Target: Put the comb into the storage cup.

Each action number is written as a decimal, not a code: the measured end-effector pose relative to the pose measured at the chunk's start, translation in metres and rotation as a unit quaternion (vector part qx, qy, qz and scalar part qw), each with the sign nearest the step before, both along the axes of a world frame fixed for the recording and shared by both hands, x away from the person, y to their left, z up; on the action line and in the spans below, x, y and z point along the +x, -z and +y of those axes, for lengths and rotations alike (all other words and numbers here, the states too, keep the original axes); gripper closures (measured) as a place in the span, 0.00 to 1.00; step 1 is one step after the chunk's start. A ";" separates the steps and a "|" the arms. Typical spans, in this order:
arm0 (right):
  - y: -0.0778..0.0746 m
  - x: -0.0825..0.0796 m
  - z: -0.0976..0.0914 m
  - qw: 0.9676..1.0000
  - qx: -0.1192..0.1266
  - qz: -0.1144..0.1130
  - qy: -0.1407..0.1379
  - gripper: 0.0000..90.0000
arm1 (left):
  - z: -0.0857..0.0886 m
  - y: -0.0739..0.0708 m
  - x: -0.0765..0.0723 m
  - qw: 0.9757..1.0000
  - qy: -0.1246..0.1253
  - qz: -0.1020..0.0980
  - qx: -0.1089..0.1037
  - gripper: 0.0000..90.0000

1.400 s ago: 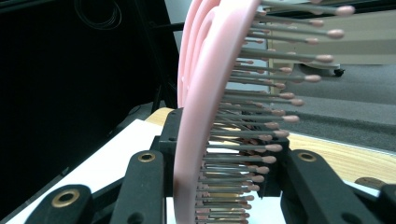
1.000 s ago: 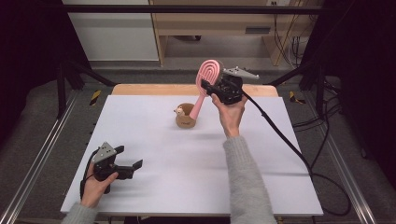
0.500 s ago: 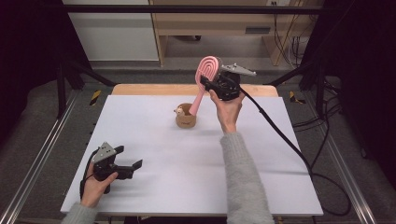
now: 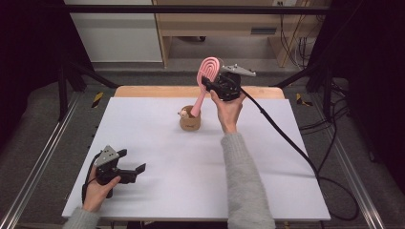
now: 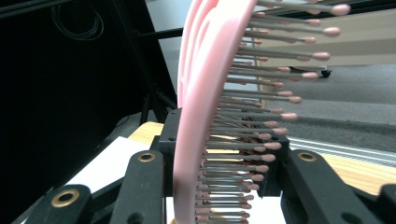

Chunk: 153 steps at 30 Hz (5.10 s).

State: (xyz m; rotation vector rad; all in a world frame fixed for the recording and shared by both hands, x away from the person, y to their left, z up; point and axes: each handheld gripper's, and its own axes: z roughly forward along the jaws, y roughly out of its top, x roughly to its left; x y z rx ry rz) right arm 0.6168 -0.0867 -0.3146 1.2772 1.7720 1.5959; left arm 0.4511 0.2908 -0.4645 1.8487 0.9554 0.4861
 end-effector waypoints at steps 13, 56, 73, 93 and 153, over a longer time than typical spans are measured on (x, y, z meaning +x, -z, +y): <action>0.009 0.011 0.005 1.000 0.004 0.000 0.007 0.70 | 0.000 0.002 0.001 1.000 -0.001 0.002 0.000 0.01; 0.049 0.026 0.028 0.999 -0.004 0.030 0.018 0.69 | 0.000 0.001 0.000 1.000 0.000 0.001 0.000 0.01; 0.060 0.024 0.035 0.999 -0.013 0.041 0.021 0.69 | 0.000 0.002 0.000 1.000 0.000 0.002 -0.001 0.01; 0.071 0.021 0.028 0.998 -0.002 0.051 0.027 0.69 | -0.001 0.001 0.000 1.000 0.002 0.001 0.000 0.01; 0.080 0.018 0.006 0.996 -0.048 0.053 0.045 0.30 | -0.002 0.001 0.000 1.000 0.002 0.000 0.002 0.01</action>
